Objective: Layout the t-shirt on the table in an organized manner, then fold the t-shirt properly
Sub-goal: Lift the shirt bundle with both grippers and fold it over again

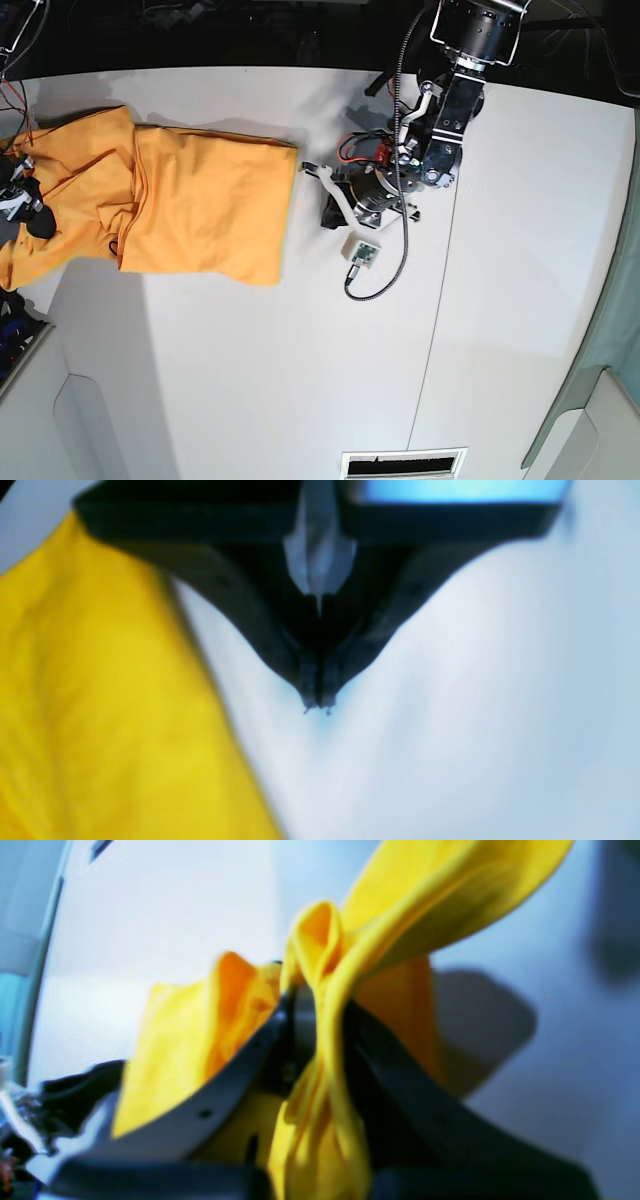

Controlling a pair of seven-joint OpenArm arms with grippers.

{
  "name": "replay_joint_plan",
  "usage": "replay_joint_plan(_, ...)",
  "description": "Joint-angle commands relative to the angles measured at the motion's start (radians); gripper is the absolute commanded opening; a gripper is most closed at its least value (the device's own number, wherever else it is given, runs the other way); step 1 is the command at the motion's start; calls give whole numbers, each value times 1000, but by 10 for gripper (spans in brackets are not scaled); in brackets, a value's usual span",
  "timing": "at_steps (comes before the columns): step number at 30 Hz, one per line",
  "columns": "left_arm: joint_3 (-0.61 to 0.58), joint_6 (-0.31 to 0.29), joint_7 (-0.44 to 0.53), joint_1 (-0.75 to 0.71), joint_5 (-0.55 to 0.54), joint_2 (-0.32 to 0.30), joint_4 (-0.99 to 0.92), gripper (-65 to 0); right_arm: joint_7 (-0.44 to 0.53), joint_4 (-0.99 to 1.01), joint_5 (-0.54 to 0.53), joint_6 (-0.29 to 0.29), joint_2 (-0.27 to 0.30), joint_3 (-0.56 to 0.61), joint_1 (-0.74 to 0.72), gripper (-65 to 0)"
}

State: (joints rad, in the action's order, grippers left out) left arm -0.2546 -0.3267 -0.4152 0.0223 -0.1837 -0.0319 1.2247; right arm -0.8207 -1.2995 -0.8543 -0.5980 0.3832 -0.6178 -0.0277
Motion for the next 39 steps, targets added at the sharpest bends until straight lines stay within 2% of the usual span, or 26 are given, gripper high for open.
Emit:
replay_joint_plan(1, -12, 1, -14, 5, 8, 10, -16, -650, 10, -54, -27, -8, -15, 5, -13, -650)
replay_joint_plan(5, -40, 2, -14, 5, 8, 53, -74, -650, 9, -203, 11, -6, -139, 88, -13, -650)
replay_joint_plan(9, -42, 2, -15, 6, 8, 68, -79, -650, 29, -264, 105, 6, -251, 279, -10, -650)
replay_joint_plan(12, -42, 1, -19, 5, 8, 68, -79, -650, 69, -249, 224, 11, -311, 428, -11, -650)
replay_joint_plan(13, -42, 2, -23, 5, 8, 68, -79, -650, 92, -245, 264, 11, -325, 474, -11, -619)
replay_joint_plan(15, -41, 2, -22, 6, 8, 68, -79, -650, 119, -245, 325, 11, -346, 556, -11, -401)
replay_joint_plan(16, -38, 2, -23, 8, 8, 67, -79, -650, 122, -245, 335, 11, -349, 589, -11, -316)
replay_joint_plan(17, -37, 3, -23, 8, 8, 67, -79, -650, 122, -245, 335, 11, -350, 616, -11, -269)
replay_joint_plan(18, -38, 14, -23, 8, 8, 63, -79, -650, 122, -246, 335, 11, -350, 637, -11, -262)
replay_joint_plan(22, -28, 62, -26, 8, 8, 47, -79, -650, 122, -261, 320, 11, -351, 665, -11, -262)
replay_joint_plan(29, 104, 60, -52, 8, -5, -7, -40, -650, 122, -386, 325, 11, -350, 620, -17, -262)
replay_joint_plan(32, 166, 27, -112, 7, -22, -30, 53, -650, 130, -399, 341, 16, -350, 560, -44, -264)
replay_joint_plan(35, 169, 16, -158, 2, -60, -64, 179, -650, 151, -398, 369, 30, -347, 480, -78, -266)
replay_joint_plan(36, 165, 16, -174, 0, -74, -71, 221, -650, 158, -398, 382, 35, -344, 457, -89, -297)
replay_joint_plan(37, 159, 15, -192, -4, -90, -76, 261, -650, 159, -397, 395, 39, -336, 435, -100, -356)
replay_joint_plan(39, 135, -5, -227, -12, -117, -77, 327, -650, 165, -388, 429, 45, -319, 406, -122, -547)
